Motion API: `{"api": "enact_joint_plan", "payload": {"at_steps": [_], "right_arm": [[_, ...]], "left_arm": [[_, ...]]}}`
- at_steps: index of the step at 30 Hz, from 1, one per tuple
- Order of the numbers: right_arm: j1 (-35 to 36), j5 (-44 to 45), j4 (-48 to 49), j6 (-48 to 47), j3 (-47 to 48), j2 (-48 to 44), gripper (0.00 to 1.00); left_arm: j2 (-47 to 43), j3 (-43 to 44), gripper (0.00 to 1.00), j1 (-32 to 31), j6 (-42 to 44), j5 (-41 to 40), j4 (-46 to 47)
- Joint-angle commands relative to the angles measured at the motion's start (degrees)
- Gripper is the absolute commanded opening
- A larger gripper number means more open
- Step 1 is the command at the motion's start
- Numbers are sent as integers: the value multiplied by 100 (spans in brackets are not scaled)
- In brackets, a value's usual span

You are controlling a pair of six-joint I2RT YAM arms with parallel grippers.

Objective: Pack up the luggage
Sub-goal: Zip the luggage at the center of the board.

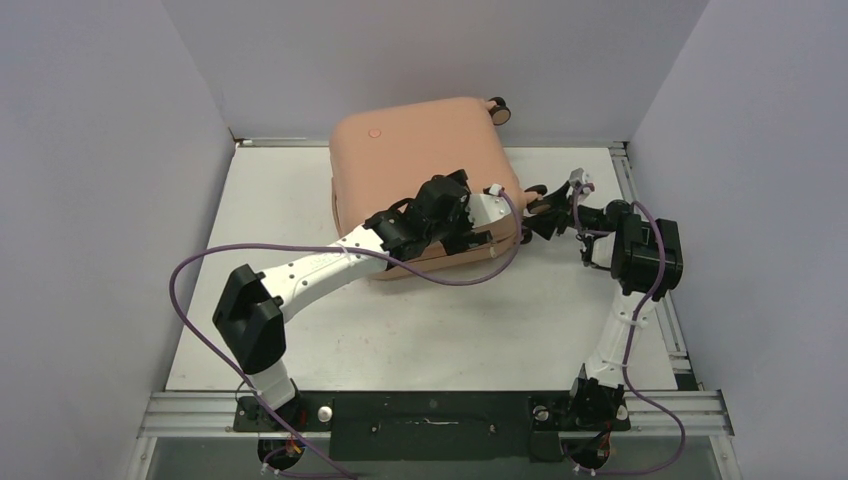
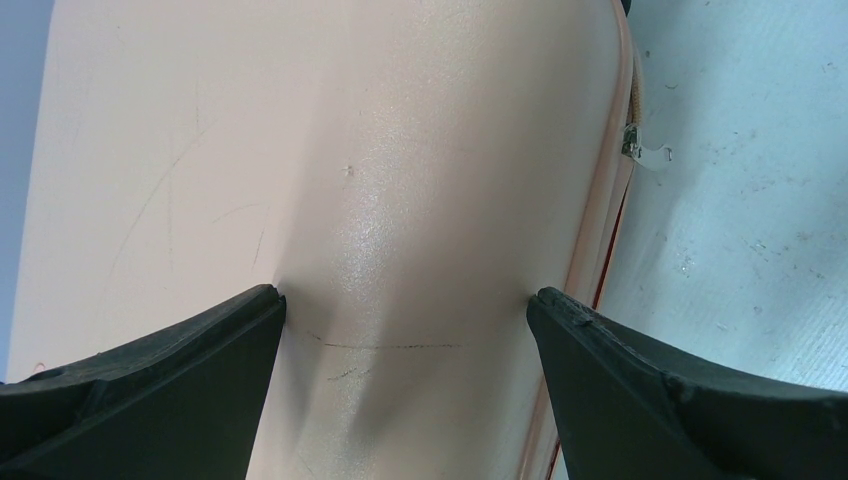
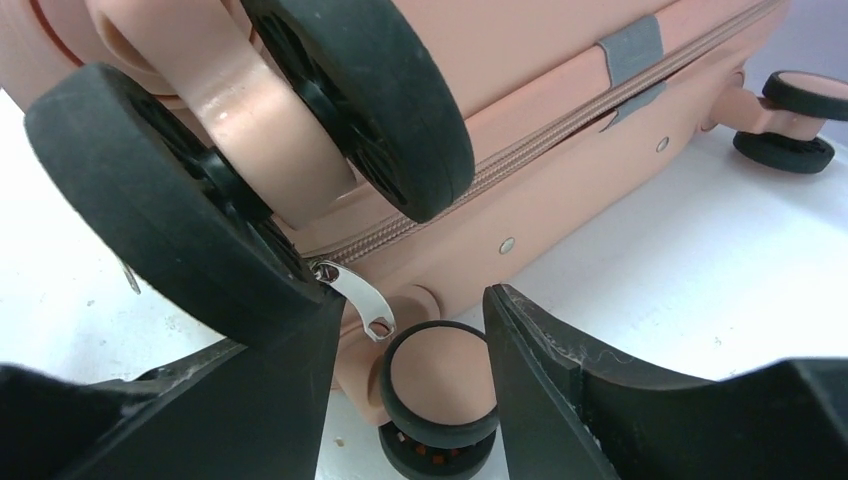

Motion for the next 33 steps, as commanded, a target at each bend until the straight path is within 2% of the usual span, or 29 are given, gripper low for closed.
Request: {"api": "enact_joint_plan", "payload": {"at_steps": [1, 5, 10, 16, 21, 23, 27, 31, 33], "right_arm": [[105, 838, 1843, 587, 32, -232, 53], [-387, 1093, 1843, 1158, 137, -190, 50], [-823, 776, 1656, 1011, -328, -488, 50], [-748, -213, 1856, 846, -504, -605, 53], [-414, -558, 1860, 1169, -247, -456, 55], [-272, -561, 1861, 1806, 69, -295, 59], [-204, -578, 1858, 3768, 1058, 159, 77], [-422, -579, 1760, 4760, 1602, 405, 80], [-553, -563, 1786, 5076, 1631, 441, 93]], "left_arm": [[-166, -148, 96, 70, -68, -126, -305], [-179, -145, 96, 71, -68, -147, -291], [-186, -73, 96, 62, -101, -130, -347], [-158, -18, 96, 49, -124, -86, -400], [-175, -9, 96, 52, -105, -101, -443], [-175, 3, 96, 53, -95, -108, -449], [-166, -8, 96, 52, -78, -121, -453], [-184, -39, 96, 61, -52, -207, -406], [-177, -44, 96, 61, -42, -310, -373]]}}
